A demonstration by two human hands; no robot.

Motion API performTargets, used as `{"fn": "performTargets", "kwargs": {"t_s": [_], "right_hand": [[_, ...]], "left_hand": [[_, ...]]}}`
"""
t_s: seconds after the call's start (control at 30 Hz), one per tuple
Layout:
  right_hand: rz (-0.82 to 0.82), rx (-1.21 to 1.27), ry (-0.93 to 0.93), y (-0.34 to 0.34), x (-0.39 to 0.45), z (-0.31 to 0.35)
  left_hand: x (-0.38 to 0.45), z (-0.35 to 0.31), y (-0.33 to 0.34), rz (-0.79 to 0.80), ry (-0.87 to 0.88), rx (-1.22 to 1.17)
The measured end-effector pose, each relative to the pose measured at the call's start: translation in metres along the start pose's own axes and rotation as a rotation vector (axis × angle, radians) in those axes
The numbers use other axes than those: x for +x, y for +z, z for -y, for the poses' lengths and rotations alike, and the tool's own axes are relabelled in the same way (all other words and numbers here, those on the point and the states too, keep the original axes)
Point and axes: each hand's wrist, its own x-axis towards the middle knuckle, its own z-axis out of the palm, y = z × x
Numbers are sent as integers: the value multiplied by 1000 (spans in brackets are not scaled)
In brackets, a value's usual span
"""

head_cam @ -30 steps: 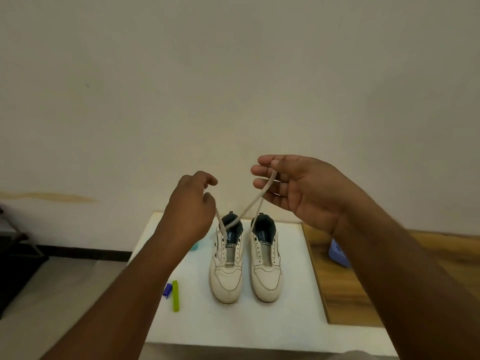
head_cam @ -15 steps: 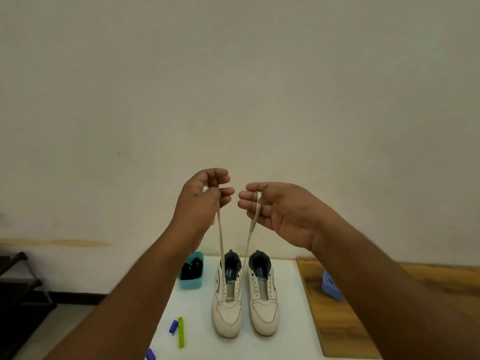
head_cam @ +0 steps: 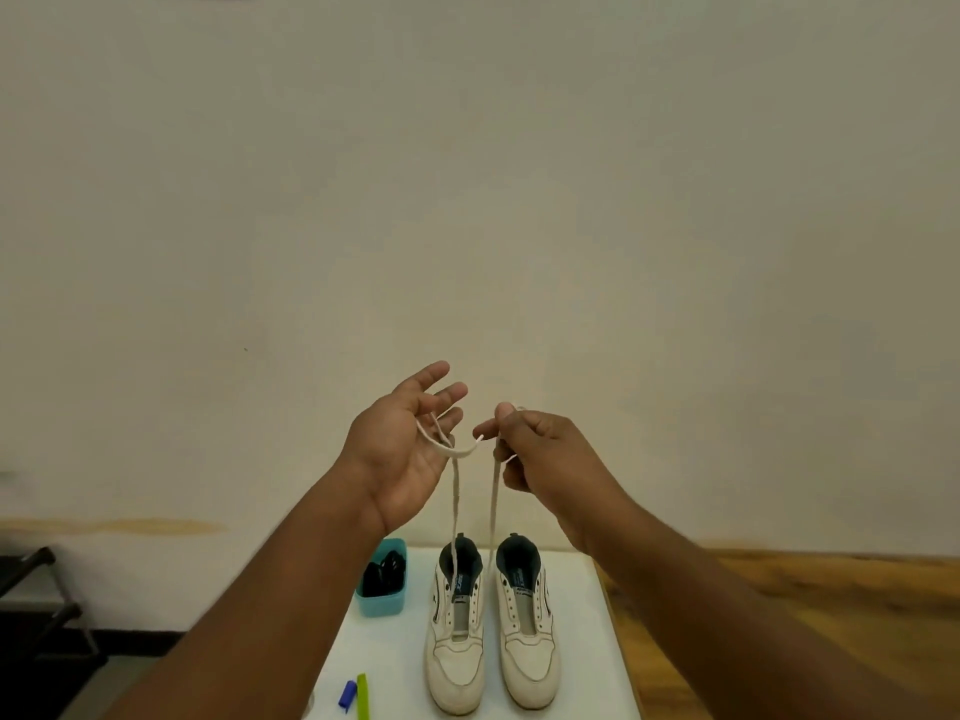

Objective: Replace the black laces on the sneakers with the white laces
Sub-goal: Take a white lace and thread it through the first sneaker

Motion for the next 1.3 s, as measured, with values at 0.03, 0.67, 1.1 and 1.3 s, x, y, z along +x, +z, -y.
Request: {"fn": "performTargets", "kwargs": {"t_s": [0.03,0.67,1.1,1.3], "right_hand": [[-15,-32,-22,1,-2,0],[-23,5,-164,36,-11,-3],[-65,-257,-351,19,5,-16],[-27,-486,-438,10,10,-14]], "left_hand": [[-1,1,0,-16,3,-31],[-19,41,27,-383,138,95],[-28,12,20,-40,321,635],[-22,8,18,-3,324,634]]}}
